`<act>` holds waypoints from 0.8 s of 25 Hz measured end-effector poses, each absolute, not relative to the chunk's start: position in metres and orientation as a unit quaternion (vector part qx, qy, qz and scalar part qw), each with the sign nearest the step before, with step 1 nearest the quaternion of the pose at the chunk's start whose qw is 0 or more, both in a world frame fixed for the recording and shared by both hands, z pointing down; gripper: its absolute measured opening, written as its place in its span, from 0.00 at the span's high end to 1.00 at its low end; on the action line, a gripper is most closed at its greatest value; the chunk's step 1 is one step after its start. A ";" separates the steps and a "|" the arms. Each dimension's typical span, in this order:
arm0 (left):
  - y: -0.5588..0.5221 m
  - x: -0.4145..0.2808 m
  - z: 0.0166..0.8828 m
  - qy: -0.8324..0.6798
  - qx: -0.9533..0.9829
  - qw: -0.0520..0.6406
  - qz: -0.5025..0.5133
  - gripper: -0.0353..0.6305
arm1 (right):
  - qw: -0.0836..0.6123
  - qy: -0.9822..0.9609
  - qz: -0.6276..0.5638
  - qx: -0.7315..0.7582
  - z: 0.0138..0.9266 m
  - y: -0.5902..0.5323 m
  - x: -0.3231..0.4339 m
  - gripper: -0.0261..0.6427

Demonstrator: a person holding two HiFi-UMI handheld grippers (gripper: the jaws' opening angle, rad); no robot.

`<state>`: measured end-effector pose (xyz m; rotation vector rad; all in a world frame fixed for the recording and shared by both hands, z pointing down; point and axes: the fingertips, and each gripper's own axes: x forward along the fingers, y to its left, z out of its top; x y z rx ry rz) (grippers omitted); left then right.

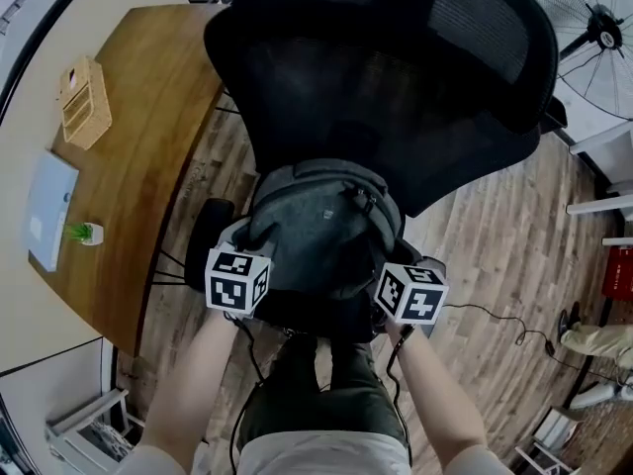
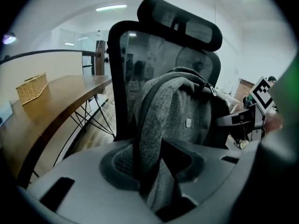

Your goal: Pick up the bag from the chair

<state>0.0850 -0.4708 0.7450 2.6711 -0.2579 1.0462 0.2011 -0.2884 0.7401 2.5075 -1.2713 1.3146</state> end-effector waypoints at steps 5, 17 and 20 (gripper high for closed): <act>-0.469 0.061 0.689 -0.100 0.923 0.149 0.340 0.74 | 0.043 -0.440 0.378 0.813 0.675 -0.295 0.186 0.78; -0.471 0.054 0.484 -0.092 0.962 0.061 0.249 0.76 | 0.037 -0.497 0.286 0.818 0.469 -0.305 0.189 0.78; -0.469 0.047 0.438 -0.095 0.970 0.040 0.220 0.77 | 0.038 -0.509 0.256 0.821 0.418 -0.305 0.181 0.78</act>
